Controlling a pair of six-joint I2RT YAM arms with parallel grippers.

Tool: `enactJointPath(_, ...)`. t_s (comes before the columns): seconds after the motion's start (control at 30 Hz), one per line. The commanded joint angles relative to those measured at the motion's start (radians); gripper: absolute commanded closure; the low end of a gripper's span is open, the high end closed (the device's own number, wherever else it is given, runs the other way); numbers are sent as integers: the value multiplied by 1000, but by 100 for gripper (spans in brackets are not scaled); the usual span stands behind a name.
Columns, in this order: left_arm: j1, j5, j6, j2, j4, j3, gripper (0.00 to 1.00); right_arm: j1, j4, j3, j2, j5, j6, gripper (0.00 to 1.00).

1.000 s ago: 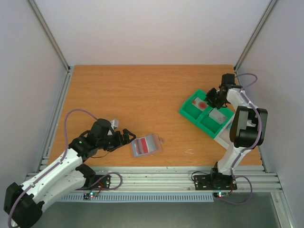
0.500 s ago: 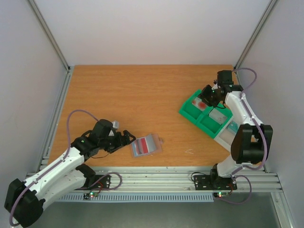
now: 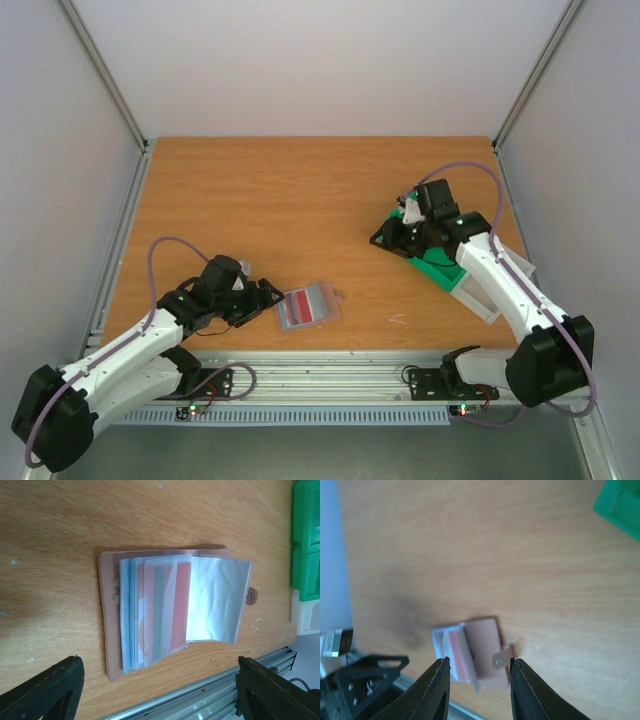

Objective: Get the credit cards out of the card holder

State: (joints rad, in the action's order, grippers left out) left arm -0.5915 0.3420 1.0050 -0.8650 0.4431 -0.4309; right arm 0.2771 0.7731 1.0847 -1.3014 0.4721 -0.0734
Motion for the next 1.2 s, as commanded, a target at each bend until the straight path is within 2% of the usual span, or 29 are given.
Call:
enactJointPath(0.0, -5, -20, 46, -8, -80, 18, 17, 96, -12, -70, 87, 37, 9, 65)
enactJointPath(0.13, -5, -33, 61, 36, -111, 26, 17, 209, -52, -146, 132, 28, -42, 65)
enactJointPath(0.3, -4, -97, 60, 122, -60, 21, 14, 368, -118, -198, 121, -7, -106, 65)
enactJointPath(0.57, -5, -132, 36, 210, 21, 1, 11, 571, -198, -161, -28, -114, -115, 65)
enactJointPath(0.73, -5, -126, 29, 232, 52, 5, 11, 610, -223, -125, -129, -161, -96, 65)
enactJointPath(1.17, -5, -117, 24, 241, 49, 28, 13, 616, -295, -94, -353, -196, -55, 68)
